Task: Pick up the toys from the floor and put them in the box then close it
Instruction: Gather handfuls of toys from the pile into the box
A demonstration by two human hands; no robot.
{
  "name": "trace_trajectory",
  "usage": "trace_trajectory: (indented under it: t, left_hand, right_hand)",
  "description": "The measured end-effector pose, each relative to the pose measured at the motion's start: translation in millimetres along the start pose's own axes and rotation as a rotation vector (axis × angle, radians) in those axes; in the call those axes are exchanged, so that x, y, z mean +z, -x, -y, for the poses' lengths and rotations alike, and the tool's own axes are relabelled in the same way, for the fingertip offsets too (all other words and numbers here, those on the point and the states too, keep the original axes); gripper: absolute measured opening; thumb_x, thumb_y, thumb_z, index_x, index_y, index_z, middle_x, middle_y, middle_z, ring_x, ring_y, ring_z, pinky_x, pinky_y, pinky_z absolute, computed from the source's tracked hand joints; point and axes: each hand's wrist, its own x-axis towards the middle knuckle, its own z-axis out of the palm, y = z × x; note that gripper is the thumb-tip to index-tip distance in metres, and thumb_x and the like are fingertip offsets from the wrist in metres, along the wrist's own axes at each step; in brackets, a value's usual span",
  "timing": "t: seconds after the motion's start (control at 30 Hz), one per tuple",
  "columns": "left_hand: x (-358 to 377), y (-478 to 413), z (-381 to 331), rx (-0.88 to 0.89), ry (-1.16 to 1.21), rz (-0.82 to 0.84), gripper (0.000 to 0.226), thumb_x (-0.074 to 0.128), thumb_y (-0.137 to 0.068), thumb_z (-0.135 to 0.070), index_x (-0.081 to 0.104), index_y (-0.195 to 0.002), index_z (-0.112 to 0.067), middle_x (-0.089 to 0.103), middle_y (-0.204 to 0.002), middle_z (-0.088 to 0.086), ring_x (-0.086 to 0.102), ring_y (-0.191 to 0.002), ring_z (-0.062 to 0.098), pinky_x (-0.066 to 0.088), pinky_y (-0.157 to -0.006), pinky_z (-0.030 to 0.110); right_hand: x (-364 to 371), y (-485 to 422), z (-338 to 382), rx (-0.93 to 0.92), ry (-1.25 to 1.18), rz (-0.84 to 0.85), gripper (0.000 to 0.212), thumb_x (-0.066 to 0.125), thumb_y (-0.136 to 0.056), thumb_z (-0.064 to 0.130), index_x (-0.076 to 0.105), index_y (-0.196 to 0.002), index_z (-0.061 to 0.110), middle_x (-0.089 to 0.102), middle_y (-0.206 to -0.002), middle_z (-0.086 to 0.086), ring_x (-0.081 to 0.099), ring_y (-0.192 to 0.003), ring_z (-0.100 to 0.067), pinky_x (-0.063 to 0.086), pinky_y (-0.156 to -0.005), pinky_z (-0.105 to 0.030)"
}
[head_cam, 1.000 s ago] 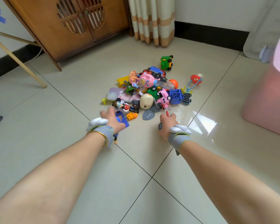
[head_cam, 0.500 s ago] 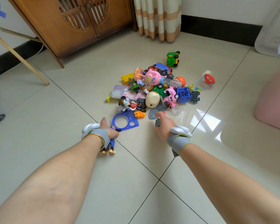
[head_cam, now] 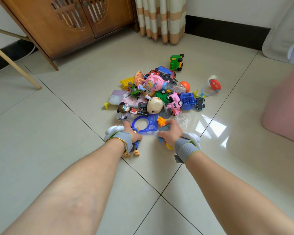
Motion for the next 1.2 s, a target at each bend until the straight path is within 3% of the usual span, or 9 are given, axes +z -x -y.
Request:
trace_trajectory:
  t: [0.23,0.43,0.53,0.63,0.8,0.9,1.03,1.13,1.2]
  left_hand:
    - [-4,-2,-16,0.017,0.265,0.089,0.061,0.071,-0.072,-0.035,0.046,-0.123,-0.010,0.055,-0.105,0.011,0.056,-0.092,0.026,0.047,-0.078,0.027]
    - [6,2,-37,0.147,0.354,0.045,0.060,0.067,-0.080,-0.023,0.040,-0.133,-0.015,0.049,-0.107,0.007,0.052,-0.090,0.025,0.045,-0.068,0.026]
    - [7,2,-47,0.183,0.355,0.094,0.063,0.070,-0.073,-0.026,0.042,-0.130,-0.020,0.053,-0.112,0.009,0.059,-0.101,0.029,0.053,-0.080,0.032]
    - [10,7,-58,0.222,0.307,0.121,0.069,0.069,-0.057,-0.037,0.049,-0.122,-0.029,0.052,-0.125,0.012,0.059,-0.109,0.032,0.053,-0.086,0.035]
    - [14,10,-79,0.300,0.317,0.207,0.088,0.068,-0.057,-0.031,0.042,-0.141,-0.029,0.045,-0.138,0.009,0.054,-0.118,0.027,0.050,-0.094,0.028]
    - [14,13,-88,0.315,0.367,0.253,0.097,0.070,-0.055,-0.025,0.035,-0.146,-0.025,0.048,-0.139,0.009,0.057,-0.116,0.026,0.051,-0.085,0.028]
    - [18,10,-93,0.303,0.470,0.339,0.104,0.066,-0.034,-0.027,0.049,-0.137,-0.022,0.058,-0.119,0.012,0.061,-0.104,0.028,0.049,-0.079,0.030]
    - [19,11,-92,0.291,0.605,0.428,0.053,0.063,-0.045,-0.018,0.063,-0.098,-0.018,0.057,-0.087,0.011,0.056,-0.078,0.026,0.049,-0.068,0.031]
    - [16,18,-89,0.280,0.660,0.445,0.038,0.058,-0.058,-0.015,0.060,-0.095,-0.018,0.051,-0.078,0.011,0.051,-0.066,0.022,0.046,-0.060,0.025]
  right_hand:
    - [4,-5,1,0.026,-0.059,-0.041,0.030,0.059,-0.080,0.006,0.055,-0.108,0.015,0.052,-0.076,-0.008,0.053,-0.065,-0.029,0.054,-0.060,-0.044]
    - [-11,-6,-3,-0.005,-0.018,-0.277,0.048,0.064,-0.082,0.015,0.044,-0.126,0.009,0.055,-0.120,-0.019,0.056,-0.105,-0.036,0.040,-0.076,-0.031]
    - [-23,-8,0,0.061,0.015,-0.343,0.061,0.067,-0.083,0.026,0.037,-0.133,0.007,0.044,-0.129,-0.020,0.052,-0.110,-0.039,0.036,-0.079,-0.033]
    - [-29,-12,1,0.016,0.075,-0.289,0.055,0.068,-0.082,0.032,0.048,-0.127,0.007,0.036,-0.129,-0.017,0.052,-0.098,-0.037,0.037,-0.081,-0.030]
    - [-31,-15,-4,-0.130,0.086,-0.179,0.043,0.066,-0.084,0.022,0.057,-0.126,0.015,0.035,-0.132,-0.011,0.052,-0.114,-0.027,0.031,-0.084,-0.013]
    - [-32,-19,-5,-0.154,0.067,-0.122,0.051,0.067,-0.081,0.014,0.054,-0.130,0.017,0.041,-0.135,-0.012,0.050,-0.119,-0.027,0.036,-0.094,-0.021]
    - [-34,-24,-2,-0.143,-0.132,-0.071,0.054,0.062,-0.077,0.004,0.054,-0.127,0.021,0.060,-0.114,-0.015,0.061,-0.089,-0.031,0.051,-0.070,-0.034]
    - [-37,-25,-1,-0.081,-0.269,-0.002,0.050,0.056,-0.082,0.001,0.048,-0.125,0.025,0.061,-0.090,-0.010,0.052,-0.063,-0.024,0.039,-0.047,-0.026]
    - [-38,-25,-1,-0.059,-0.301,0.038,0.039,0.054,-0.085,0.001,0.046,-0.114,0.024,0.057,-0.079,-0.006,0.049,-0.057,-0.020,0.037,-0.043,-0.022]
